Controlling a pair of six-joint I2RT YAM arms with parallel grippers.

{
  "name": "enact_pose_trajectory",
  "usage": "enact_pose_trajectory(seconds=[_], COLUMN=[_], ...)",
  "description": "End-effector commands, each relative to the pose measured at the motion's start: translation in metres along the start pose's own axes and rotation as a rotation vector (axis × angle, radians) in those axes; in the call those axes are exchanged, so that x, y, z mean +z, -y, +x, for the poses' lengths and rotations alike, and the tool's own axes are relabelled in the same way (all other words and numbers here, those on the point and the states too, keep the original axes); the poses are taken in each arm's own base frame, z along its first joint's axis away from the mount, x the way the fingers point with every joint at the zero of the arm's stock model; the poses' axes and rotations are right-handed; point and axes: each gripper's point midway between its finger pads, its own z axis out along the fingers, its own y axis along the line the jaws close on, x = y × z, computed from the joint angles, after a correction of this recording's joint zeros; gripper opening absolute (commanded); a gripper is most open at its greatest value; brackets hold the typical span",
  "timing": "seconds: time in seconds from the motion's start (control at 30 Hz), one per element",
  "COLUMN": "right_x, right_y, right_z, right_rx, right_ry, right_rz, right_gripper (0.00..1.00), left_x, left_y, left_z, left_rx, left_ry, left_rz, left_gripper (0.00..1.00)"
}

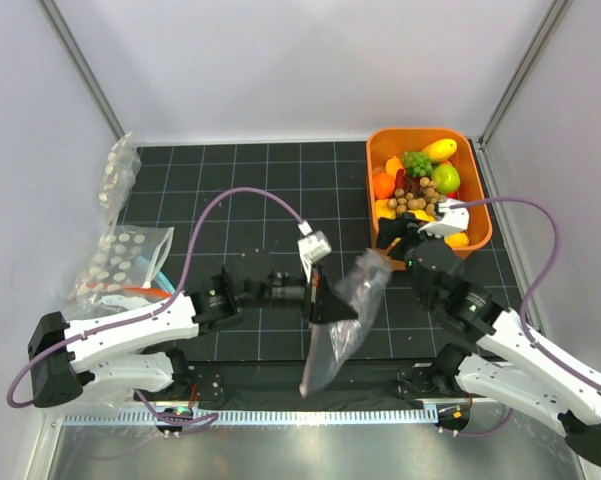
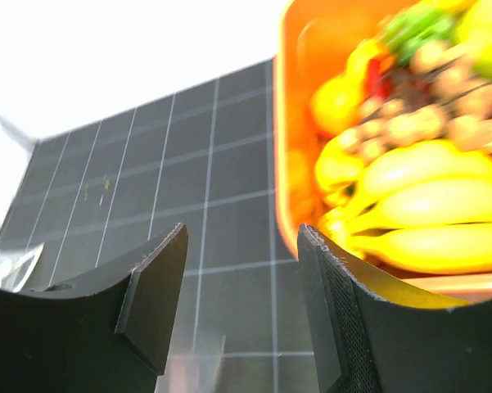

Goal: Place the food in the zip-top bag and seal the zipper
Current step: Adjust the zipper food storage bag at the center of the board.

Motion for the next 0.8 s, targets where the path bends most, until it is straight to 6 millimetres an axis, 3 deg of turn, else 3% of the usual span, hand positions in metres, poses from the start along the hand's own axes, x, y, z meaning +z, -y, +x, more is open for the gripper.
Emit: enact_pose_trajectory(seconds=[0.0, 0.13, 0.2, 0.3, 0.4, 0.43, 0.5, 0.57, 0.6, 0.7, 0.77], right_x=[-0.009, -0.013, -0.012, -0.013, -0.015, -0.015, -0.016, -0.016, -0.016, -0.016, -0.015], right_y=[0.033, 0.036, 0.036, 0.039, 0.042, 0.043, 0.044, 0.044, 0.044, 0.044, 0.044], right_z=[-0.015, -0.02, -0.019, -0.021, -0.021, -0.022, -0.022, -0.022, -0.022, -0.02, -0.02], right_rx=[-0.043, -0.032, -0.034, -0.034, -0.032, -0.029, -0.028, -0.024, -0.026, -0.028, -0.029], right_ry=[0.071, 0.088, 0.082, 0.087, 0.091, 0.093, 0.093, 0.097, 0.094, 0.09, 0.089], right_rz=[0.12, 0.124, 0.127, 0.142, 0.152, 0.153, 0.154, 0.154, 0.154, 0.153, 0.153], right_gripper=[0.63, 0.63, 0.63, 0.64, 0.66, 0.66, 0.66, 0.67, 0.67, 0.66, 0.67], left_x=[0.0, -0.006, -0.006, 0.002, 0.02, 0.029, 0.042, 0.053, 0.059, 0.06, 0.053], left_y=[0.067, 0.091, 0.086, 0.054, -0.005, -0.028, -0.041, -0.058, -0.053, -0.066, -0.078], left_z=[0.009, 0.021, 0.019, 0.011, 0.011, 0.026, 0.028, 0.054, 0.049, 0.05, 0.037], left_rx=[0.139, 0.132, 0.143, 0.095, 0.02, -0.004, -0.016, -0.045, -0.046, -0.059, -0.043], left_ry=[-0.065, -0.141, -0.134, -0.093, -0.061, -0.107, -0.146, -0.268, -0.283, -0.289, -0.239], left_rz=[0.262, 0.418, 0.404, 0.294, 0.084, 0.012, -0.036, -0.061, -0.038, -0.074, -0.123], left_gripper=[0.0, 0.0, 0.0, 0.02, 0.04, 0.07, 0.07, 0.09, 0.09, 0.11, 0.14])
